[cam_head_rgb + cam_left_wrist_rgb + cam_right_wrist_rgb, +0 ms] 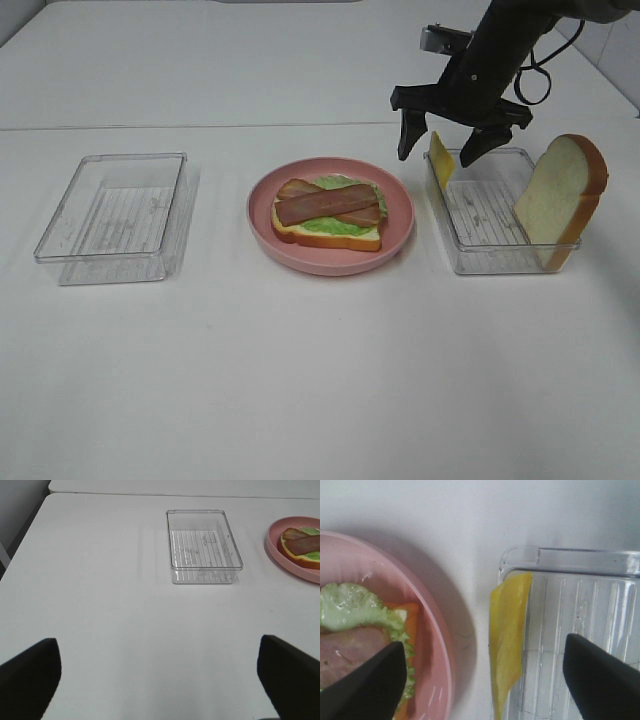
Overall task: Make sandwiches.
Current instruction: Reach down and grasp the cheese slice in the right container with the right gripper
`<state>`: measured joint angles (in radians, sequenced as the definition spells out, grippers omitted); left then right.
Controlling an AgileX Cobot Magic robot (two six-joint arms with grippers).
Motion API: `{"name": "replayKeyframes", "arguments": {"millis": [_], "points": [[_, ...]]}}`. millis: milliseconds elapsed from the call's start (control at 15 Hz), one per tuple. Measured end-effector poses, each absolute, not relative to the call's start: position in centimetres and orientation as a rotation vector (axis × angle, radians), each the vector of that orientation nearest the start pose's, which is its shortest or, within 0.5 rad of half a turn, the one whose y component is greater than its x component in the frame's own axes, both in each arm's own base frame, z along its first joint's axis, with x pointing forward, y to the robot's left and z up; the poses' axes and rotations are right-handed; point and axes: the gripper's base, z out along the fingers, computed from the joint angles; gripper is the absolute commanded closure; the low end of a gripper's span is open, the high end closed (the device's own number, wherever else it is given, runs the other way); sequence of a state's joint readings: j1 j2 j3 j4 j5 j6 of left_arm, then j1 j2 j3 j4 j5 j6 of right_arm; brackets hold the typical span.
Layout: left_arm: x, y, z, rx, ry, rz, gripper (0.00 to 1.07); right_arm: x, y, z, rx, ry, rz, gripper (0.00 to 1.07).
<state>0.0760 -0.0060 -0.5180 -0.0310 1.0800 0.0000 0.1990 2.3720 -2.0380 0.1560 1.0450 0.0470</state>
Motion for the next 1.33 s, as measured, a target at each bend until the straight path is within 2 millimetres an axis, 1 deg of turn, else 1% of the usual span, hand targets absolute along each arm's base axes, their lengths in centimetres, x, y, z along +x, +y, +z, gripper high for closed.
{"name": "replayKeyframes", "arguments": {"millis": [67,200,333,400,533,600,667,800,867,933,1267,1333], "points": [[-0.86,-0.31,28.07,-0.075,2.038,0.011,0.04,49.12,11.15,16.53,-0.133,2.868,0.258,0.29],[-0.86,-0.31,28.07,-0.075,2.038,0.011,0.04,49.12,11.15,16.48,-0.121,2.870,0.259,0.39],[-0.86,-0.31,28.07,-0.075,2.038,0.011,0.04,49.12,11.15,16.48,-0.120,2.870,0.259,0.45],[-0.86,-0.31,28.07,-0.075,2.038,0.011,0.04,49.12,11.15,16.48,-0.115,2.871,0.259,0.52],[-0.86,-0.31,28.07,-0.075,2.038,0.011,0.04,49.11,11.14,16.47,-0.113,2.872,0.259,0.62],[-0.86,-0.31,28.07,-0.075,2.038,0.011,0.04,49.11,11.14,16.47,-0.113,2.872,0.259,0.65],[-0.86,-0.31,28.07,-0.075,2.038,0.011,0.04,49.11,11.11,16.47,-0.114,2.873,0.254,0.71],[-0.86,-0.31,28.07,-0.075,2.038,0.011,0.04,49.04,10.93,16.42,-0.128,2.883,0.223,0.92],[-0.86,-0.31,28.07,-0.075,2.038,0.011,0.04,48.99,10.89,16.40,-0.131,2.888,0.217,1.05],[-0.86,-0.31,28.07,-0.075,2.038,0.011,0.04,48.93,10.88,16.38,-0.132,2.895,0.215,1.07],[-0.86,-0.31,28.07,-0.075,2.038,0.011,0.04,48.86,10.86,16.36,-0.134,2.904,0.213,1.07],[-0.86,-0.31,28.07,-0.075,2.038,0.011,0.04,48.83,10.84,16.71,-0.135,2.897,0.213,1.07]]}}
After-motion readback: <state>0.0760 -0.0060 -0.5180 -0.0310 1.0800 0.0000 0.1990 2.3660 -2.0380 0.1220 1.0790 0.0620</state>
